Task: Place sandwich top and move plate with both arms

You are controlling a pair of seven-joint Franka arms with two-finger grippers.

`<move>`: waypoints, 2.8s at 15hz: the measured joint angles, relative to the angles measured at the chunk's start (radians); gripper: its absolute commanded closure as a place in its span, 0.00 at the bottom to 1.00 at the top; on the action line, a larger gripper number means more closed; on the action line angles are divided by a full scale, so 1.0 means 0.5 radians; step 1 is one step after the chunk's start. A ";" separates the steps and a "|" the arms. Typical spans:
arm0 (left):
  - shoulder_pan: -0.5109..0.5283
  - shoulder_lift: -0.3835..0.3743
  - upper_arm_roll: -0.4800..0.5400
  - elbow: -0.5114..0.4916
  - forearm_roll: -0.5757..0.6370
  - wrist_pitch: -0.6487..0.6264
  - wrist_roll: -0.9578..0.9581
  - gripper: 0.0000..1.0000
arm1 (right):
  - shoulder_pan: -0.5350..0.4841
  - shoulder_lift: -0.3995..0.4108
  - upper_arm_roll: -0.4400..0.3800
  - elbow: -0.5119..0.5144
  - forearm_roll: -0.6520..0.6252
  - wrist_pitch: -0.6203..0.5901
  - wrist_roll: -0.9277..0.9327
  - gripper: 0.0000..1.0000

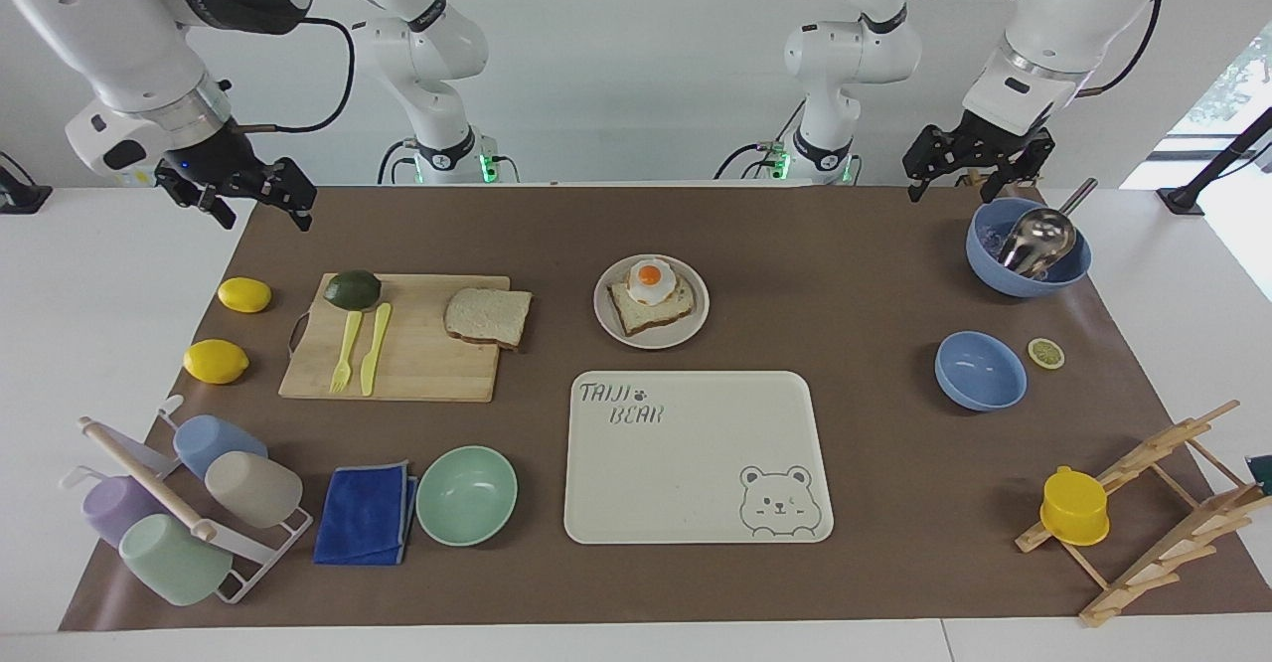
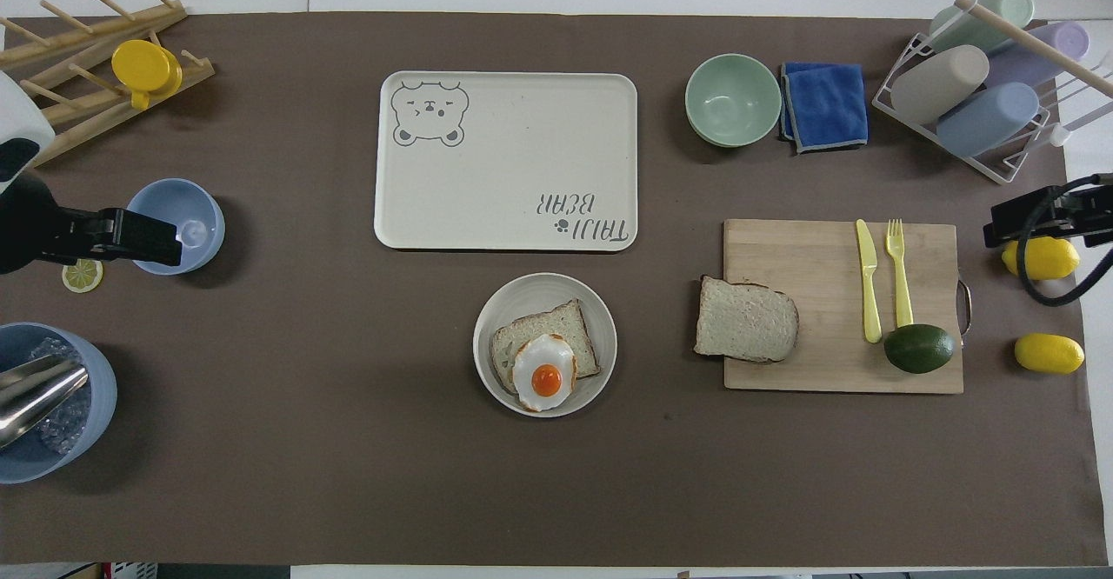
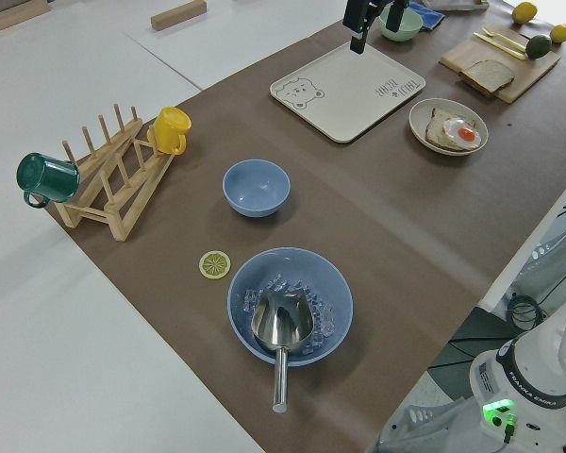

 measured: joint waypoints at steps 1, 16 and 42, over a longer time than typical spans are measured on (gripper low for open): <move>0.000 0.000 0.000 0.000 0.000 0.000 0.000 0.00 | 0.078 -0.003 0.007 -0.027 -0.031 0.011 0.104 0.00; 0.000 0.000 0.001 -0.001 0.000 0.000 0.004 0.00 | 0.938 0.693 0.033 -0.394 -0.321 0.636 1.391 0.00; 0.001 0.000 0.004 -0.007 0.000 0.000 0.004 0.00 | 0.964 0.572 0.034 -0.705 -0.335 0.759 1.406 1.00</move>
